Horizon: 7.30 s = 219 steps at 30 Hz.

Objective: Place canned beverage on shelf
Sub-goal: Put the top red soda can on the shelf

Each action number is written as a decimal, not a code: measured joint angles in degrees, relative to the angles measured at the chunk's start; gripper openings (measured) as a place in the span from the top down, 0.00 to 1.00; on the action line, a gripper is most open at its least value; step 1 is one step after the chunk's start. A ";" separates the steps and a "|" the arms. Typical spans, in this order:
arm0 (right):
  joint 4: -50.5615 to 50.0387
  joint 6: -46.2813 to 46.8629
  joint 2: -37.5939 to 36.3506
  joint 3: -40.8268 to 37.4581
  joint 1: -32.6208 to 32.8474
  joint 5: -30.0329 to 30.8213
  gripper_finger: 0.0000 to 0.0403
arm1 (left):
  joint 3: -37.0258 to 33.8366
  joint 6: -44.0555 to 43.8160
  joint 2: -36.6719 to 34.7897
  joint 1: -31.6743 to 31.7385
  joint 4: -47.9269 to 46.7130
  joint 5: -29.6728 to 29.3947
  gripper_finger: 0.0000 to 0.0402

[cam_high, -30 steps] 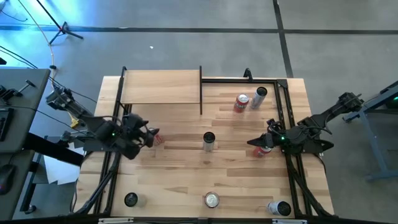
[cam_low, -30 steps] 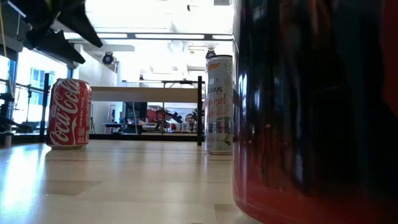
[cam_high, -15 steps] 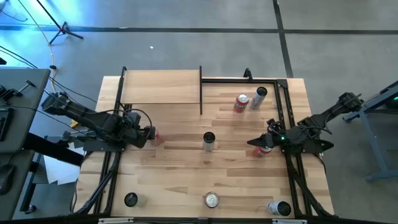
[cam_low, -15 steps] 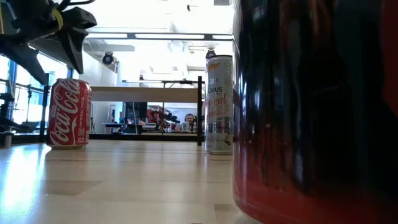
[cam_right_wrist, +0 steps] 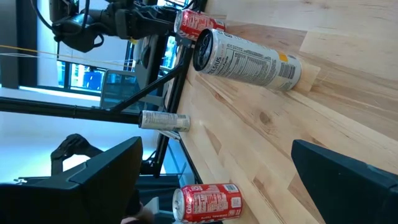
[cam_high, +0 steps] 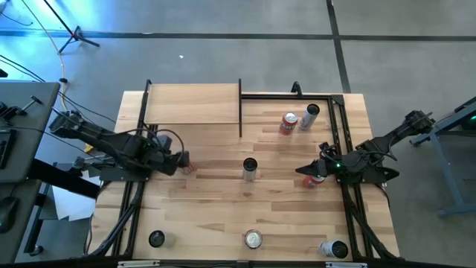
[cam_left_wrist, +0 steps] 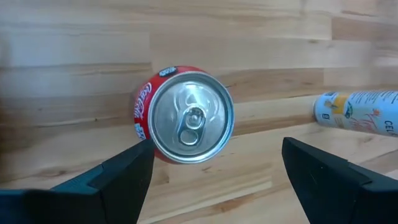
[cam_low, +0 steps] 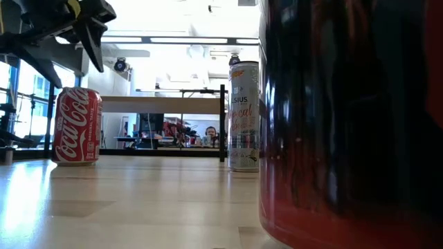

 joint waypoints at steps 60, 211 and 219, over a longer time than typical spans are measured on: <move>-0.01 0.00 0.01 0.01 0.00 0.00 0.01 | 21.59 -48.28 57.56 -20.96 -28.74 -14.98 0.18; -0.01 0.00 0.02 0.01 0.00 -0.01 0.01 | 20.63 16.99 25.18 17.23 -2.28 -58.53 0.37; -0.24 0.00 0.01 0.01 0.01 0.00 0.01 | 20.65 46.30 27.74 19.70 20.53 -62.48 0.37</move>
